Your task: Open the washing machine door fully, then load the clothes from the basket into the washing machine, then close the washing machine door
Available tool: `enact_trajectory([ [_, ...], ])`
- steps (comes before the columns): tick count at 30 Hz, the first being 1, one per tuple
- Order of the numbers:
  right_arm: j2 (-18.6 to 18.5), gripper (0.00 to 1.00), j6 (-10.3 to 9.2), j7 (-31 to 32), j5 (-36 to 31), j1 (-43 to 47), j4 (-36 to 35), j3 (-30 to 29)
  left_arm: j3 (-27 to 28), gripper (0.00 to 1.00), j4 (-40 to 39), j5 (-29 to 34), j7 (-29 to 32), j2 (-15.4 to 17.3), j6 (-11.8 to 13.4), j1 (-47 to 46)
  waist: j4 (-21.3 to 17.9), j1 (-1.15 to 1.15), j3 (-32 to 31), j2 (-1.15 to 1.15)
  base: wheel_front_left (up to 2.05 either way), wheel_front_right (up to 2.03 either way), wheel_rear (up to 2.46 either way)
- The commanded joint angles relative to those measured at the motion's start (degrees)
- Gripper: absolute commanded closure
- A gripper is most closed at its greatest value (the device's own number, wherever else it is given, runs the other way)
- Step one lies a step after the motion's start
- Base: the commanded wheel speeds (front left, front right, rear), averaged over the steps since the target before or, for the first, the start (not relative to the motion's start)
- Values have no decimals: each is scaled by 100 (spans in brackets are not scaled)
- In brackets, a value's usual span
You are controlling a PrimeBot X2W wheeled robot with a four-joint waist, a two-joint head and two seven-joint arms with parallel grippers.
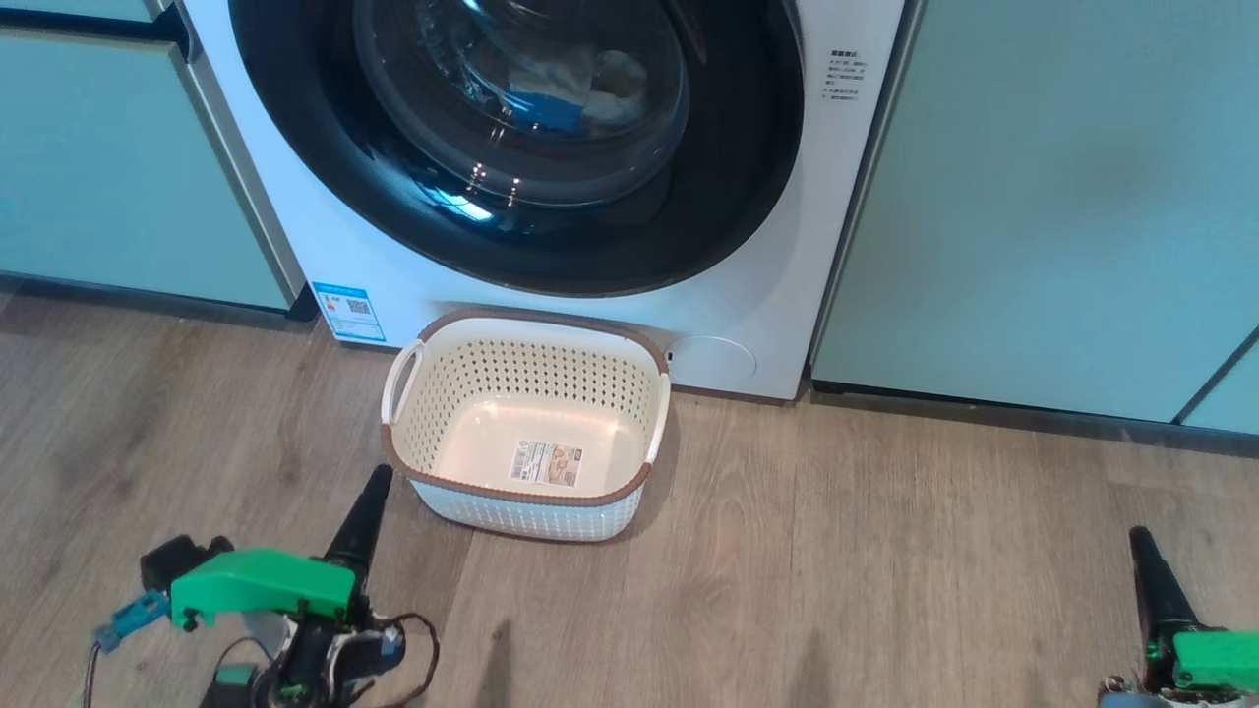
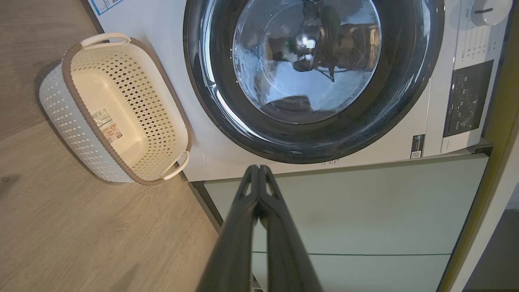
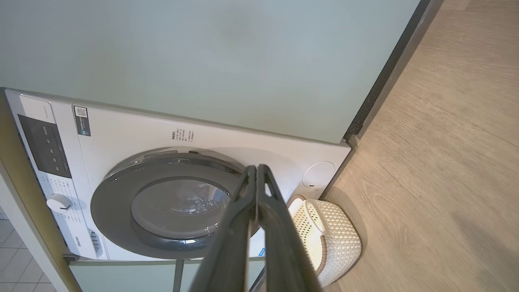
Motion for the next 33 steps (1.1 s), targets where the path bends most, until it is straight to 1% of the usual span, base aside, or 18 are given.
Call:
enact_trajectory([
  [1, -124, 100, 16, 86, 176, -357, -236, 73, 198, 100, -234, -144, 47, 28, -7, -125, 2, 0, 0, 0, 0, 0, 0],
  [24, -152, 100, 20, 486, 1681, -541, -348, 57, 483, 100, -561, -1361, 448, -193, -8, -51, 33, 0, 11, 0, 0, 0, 0],
  [33, -152, 100, 20, 485, 1681, -541, -348, 57, 483, 100, -561, -1361, 447, -193, -8, -51, 33, 0, 11, 0, 0, 0, 0],
])
